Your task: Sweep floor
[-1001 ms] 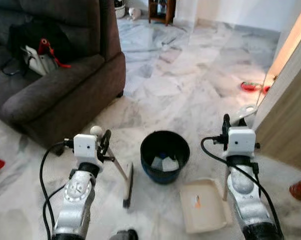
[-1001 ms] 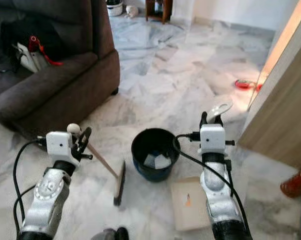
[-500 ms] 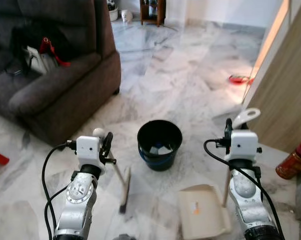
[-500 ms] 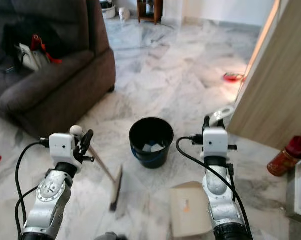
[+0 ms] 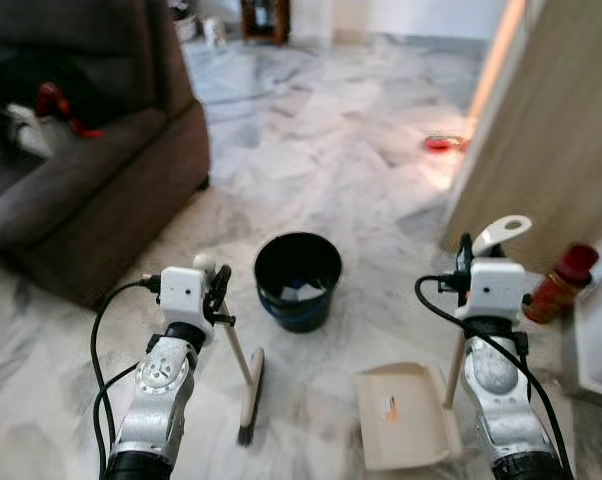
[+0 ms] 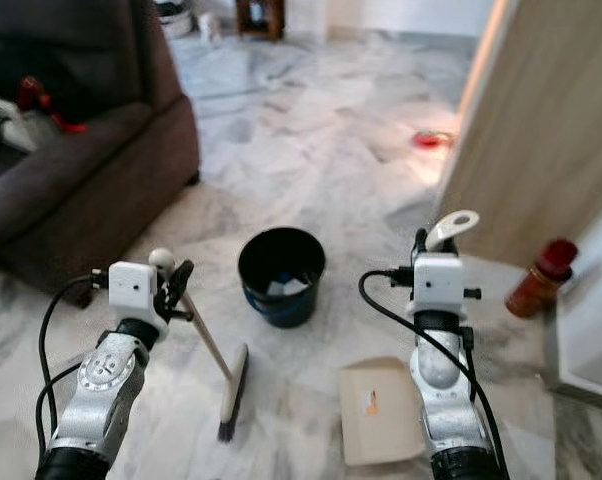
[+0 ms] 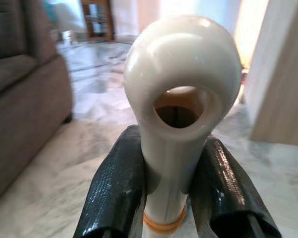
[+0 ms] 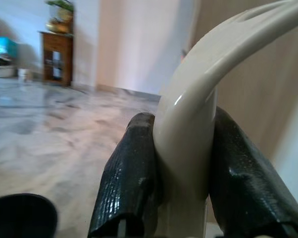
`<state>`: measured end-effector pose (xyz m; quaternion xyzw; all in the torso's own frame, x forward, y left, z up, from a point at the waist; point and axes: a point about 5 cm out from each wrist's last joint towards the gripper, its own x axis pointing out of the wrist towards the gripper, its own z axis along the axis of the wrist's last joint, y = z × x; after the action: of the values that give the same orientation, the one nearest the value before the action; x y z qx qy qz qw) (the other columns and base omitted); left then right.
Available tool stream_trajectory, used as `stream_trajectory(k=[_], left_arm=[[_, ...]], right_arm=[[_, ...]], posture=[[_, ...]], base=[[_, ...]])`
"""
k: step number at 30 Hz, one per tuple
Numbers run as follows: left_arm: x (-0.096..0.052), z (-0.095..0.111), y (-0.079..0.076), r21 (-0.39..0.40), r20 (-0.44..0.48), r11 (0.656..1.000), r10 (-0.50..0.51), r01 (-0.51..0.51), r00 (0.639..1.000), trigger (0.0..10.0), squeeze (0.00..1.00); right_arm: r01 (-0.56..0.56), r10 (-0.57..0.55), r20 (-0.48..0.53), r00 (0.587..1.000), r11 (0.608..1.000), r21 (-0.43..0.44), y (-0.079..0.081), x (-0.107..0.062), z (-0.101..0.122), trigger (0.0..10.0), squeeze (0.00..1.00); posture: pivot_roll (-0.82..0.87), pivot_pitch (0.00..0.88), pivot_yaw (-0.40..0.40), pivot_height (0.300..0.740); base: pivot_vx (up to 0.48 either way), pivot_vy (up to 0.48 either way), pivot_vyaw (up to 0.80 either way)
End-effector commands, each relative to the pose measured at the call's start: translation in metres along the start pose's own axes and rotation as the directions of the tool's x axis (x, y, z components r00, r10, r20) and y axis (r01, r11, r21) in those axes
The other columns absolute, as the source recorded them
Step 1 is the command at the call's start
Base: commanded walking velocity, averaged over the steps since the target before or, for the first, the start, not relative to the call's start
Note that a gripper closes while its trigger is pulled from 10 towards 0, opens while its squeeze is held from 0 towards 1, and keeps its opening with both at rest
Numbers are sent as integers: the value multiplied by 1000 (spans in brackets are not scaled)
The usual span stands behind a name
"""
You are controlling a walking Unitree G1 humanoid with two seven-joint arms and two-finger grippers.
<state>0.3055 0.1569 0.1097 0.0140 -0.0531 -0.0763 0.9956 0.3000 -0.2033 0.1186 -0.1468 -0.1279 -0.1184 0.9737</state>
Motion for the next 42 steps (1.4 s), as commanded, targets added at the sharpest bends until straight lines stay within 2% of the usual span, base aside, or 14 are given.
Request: stream_trajectory(k=[1, 15, 24, 42], left_arm=[[4, 9, -1, 10, 51, 1000, -15, 14, 999, 10000, 0], [8, 9, -5, 1, 63, 1000, -18, 18, 998, 10000, 0], [8, 8, -7, -1, 67, 1000, -19, 19, 998, 10000, 0], [11, 10, -3, 3, 73, 1000, 4, -5, 997, 10000, 0]], right_arm=[[11, -11, 25, 1000, 1000, 0, -2, 1, 6, 10000, 0], [9, -9, -6, 1000, 1000, 4, 0, 1, -1, 10000, 0], [25, -25, -16, 1000, 1000, -2, -6, 1, -3, 10000, 0], [27, -27, -21, 999, 1000, 3, -5, 5, -2, 10000, 0]], posture=[[-49, 63, 66, 740], [-33, 0, 61, 740], [-31, 7, 52, 740], [-9, 56, 40, 740]], base=[[0, 0, -788], [0, 0, -788], [0, 0, -788], [0, 0, -788]])
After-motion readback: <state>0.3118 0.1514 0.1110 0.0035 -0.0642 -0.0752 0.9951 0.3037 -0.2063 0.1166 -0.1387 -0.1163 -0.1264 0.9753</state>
